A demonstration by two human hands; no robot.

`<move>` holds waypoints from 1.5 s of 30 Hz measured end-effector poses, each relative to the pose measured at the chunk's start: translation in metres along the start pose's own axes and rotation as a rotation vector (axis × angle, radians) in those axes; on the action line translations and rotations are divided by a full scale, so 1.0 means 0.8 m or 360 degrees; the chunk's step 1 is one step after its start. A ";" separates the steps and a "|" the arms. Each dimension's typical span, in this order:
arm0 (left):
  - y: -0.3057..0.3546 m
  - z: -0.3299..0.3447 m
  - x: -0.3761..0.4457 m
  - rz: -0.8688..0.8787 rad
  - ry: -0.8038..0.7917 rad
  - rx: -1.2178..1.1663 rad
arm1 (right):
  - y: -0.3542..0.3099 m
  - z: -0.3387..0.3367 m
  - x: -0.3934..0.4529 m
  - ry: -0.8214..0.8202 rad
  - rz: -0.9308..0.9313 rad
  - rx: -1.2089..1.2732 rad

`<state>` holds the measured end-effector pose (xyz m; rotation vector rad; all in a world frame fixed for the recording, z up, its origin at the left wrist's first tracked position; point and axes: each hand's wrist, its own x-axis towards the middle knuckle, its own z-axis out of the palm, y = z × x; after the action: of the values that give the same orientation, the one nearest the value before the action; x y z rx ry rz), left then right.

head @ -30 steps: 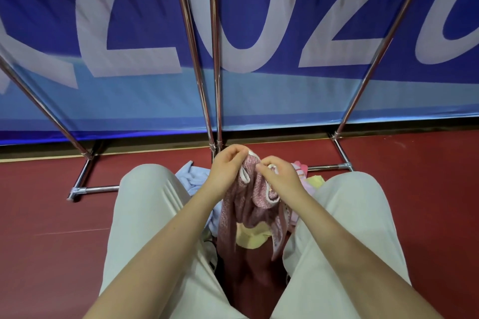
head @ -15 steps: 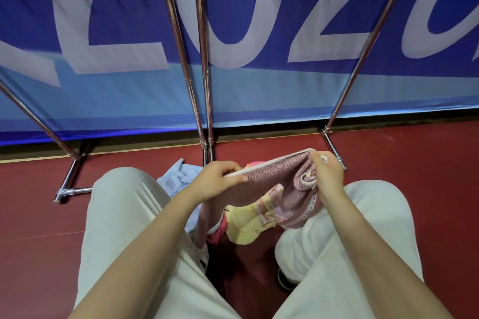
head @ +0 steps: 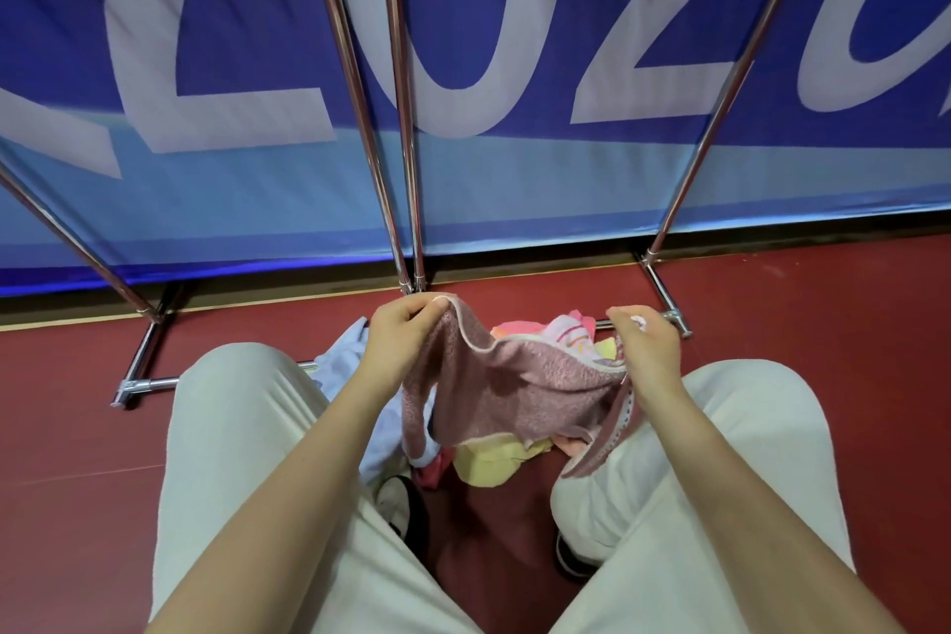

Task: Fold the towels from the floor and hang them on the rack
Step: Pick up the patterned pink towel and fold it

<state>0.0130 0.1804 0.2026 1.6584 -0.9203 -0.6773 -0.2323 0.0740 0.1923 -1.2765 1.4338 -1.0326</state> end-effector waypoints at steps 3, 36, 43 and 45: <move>0.006 0.012 -0.004 0.0040 -0.0056 0.0023 | -0.007 0.020 -0.020 -0.0282 -0.0154 -0.0120; -0.027 -0.029 -0.003 -0.0062 -0.0465 0.0501 | -0.005 0.038 -0.006 -0.0328 -0.0139 -0.0141; -0.029 -0.045 0.007 -0.0378 0.0176 -0.0206 | -0.004 0.032 0.003 -0.0525 0.0086 0.0054; -0.027 -0.044 0.007 -0.0510 0.0264 -0.0511 | -0.005 0.034 0.000 -0.0547 0.0061 0.0064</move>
<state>0.0491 0.1971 0.1913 1.5558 -0.4043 -0.8403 -0.2049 0.0733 0.1898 -1.3194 1.1642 -0.7679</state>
